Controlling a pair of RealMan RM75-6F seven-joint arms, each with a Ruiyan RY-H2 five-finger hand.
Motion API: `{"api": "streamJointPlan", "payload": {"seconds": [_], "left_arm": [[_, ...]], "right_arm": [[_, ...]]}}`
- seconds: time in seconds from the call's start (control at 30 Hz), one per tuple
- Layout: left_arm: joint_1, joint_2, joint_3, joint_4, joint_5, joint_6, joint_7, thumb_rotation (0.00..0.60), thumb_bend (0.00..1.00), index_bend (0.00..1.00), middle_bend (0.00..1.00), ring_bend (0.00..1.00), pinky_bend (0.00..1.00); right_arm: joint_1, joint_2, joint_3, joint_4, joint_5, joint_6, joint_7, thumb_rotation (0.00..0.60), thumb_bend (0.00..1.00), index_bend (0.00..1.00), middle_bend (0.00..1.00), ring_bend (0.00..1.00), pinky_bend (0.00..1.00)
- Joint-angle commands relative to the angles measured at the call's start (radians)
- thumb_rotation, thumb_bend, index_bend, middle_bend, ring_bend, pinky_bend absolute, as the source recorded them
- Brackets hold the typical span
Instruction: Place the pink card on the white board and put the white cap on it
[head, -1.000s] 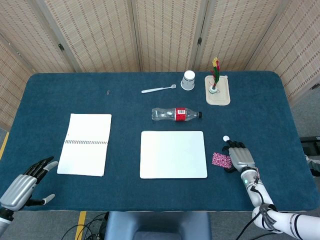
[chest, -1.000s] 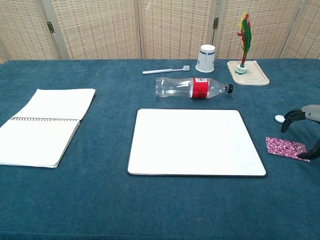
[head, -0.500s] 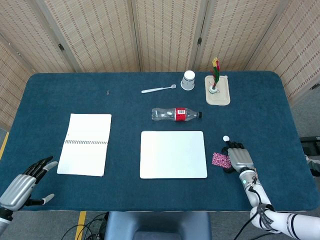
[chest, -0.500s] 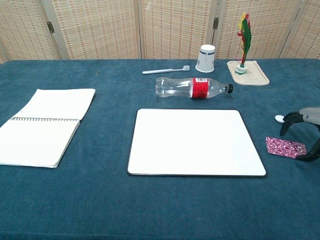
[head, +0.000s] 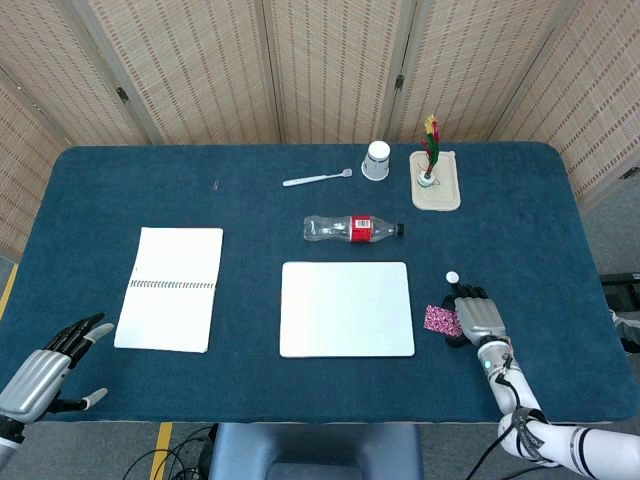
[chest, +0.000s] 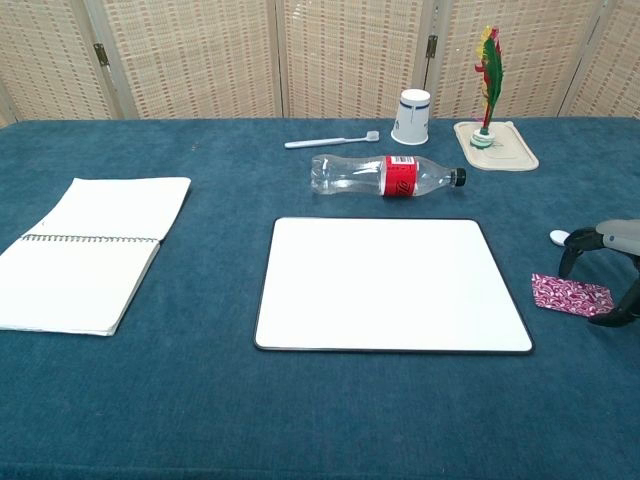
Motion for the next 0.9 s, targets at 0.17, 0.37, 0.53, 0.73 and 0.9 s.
{"api": "streamJointPlan", "payload": {"seconds": [0.17,0.37,0.53,0.73,0.9], "left_arm": [[-0.002,0.000,0.000,0.005,-0.002,-0.003,-0.002,0.600,0.25,0.12,0.00,0.00,0.15],[-0.003,0.001,-0.004,0.007,-0.015,-0.009,-0.011,0.600,0.25,0.12,0.00,0.00,0.15],[-0.003,0.001,-0.002,0.006,-0.012,-0.008,-0.012,0.600,0.25,0.12,0.00,0.00,0.15],[-0.002,0.001,-0.002,0.007,-0.011,-0.008,-0.011,0.600,0.26,0.12,0.00,0.00,0.15],[-0.001,0.000,-0.003,0.005,-0.013,-0.008,-0.009,0.600,0.25,0.12,0.00,0.00,0.15]], "right_arm": [[-0.001,-0.006,0.005,0.009,0.000,0.001,0.006,0.600,0.16,0.31,0.06,0.00,0.00],[0.000,-0.014,0.001,0.021,0.000,-0.003,0.000,0.600,0.16,0.33,0.07,0.00,0.00],[-0.001,-0.022,0.000,0.029,0.001,0.000,-0.004,0.600,0.18,0.34,0.08,0.00,0.00],[-0.008,-0.027,0.001,0.035,-0.006,0.010,-0.002,0.600,0.20,0.36,0.08,0.00,0.00],[-0.013,-0.024,0.001,0.033,-0.011,0.018,-0.002,0.600,0.24,0.37,0.09,0.00,0.00]]}}
